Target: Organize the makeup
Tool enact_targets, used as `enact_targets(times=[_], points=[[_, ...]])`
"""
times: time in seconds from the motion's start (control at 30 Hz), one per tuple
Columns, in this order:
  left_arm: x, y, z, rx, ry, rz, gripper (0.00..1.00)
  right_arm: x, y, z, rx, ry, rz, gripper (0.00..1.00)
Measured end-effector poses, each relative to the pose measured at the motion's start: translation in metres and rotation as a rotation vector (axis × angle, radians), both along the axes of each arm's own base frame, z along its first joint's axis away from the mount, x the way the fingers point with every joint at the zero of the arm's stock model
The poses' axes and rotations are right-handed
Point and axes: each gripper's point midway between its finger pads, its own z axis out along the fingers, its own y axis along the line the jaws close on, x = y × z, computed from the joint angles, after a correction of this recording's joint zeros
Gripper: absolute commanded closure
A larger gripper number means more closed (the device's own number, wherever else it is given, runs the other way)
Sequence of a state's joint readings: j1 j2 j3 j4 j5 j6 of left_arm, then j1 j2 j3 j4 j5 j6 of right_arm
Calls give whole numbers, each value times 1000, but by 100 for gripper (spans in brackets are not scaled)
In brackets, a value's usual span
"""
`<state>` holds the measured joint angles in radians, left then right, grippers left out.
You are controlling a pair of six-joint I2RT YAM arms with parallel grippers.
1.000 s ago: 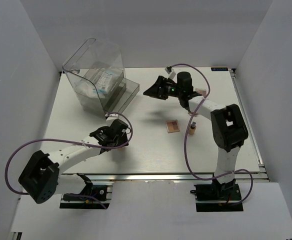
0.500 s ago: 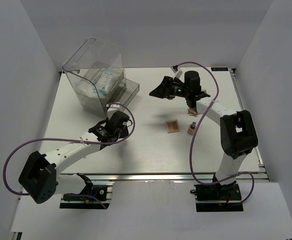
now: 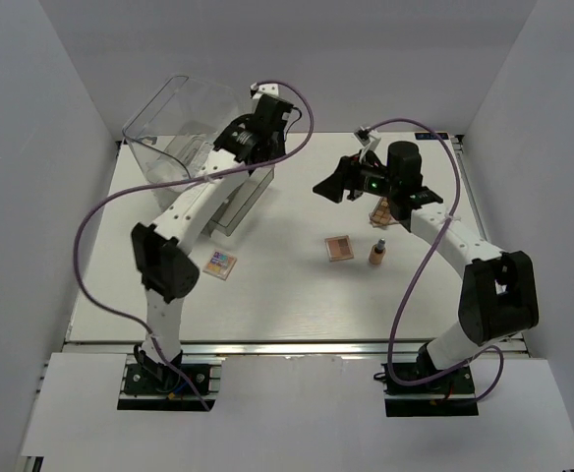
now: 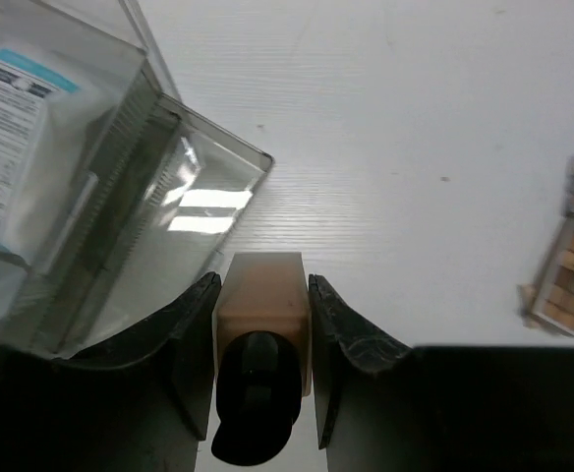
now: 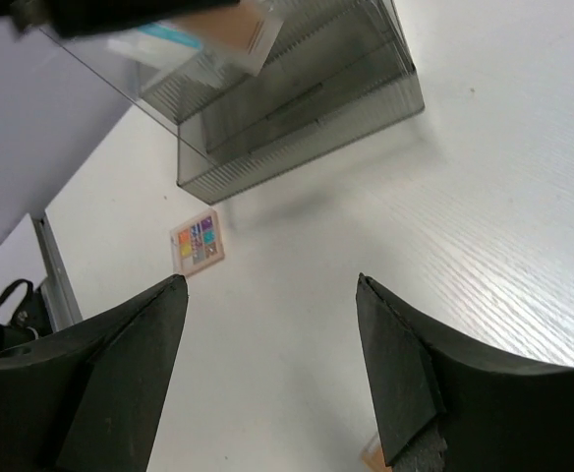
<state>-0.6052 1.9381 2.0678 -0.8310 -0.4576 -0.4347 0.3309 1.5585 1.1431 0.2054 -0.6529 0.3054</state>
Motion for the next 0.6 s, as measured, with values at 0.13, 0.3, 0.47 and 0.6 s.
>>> enact_targets(times=[0.13, 0.3, 0.47, 0.6], points=[[24, 18, -32, 154, 80, 68, 100, -1, -13, -13, -23, 20, -28, 25], [9, 61, -72, 375, 215, 168, 100, -3, -24, -25, -42, 50, -53, 25], [6, 73, -71, 434, 214, 204, 100, -6, -28, -30, -46, 62, -62, 25], [3, 76, -79, 457, 239, 201, 100, -8, -29, -33, -48, 68, -65, 25]])
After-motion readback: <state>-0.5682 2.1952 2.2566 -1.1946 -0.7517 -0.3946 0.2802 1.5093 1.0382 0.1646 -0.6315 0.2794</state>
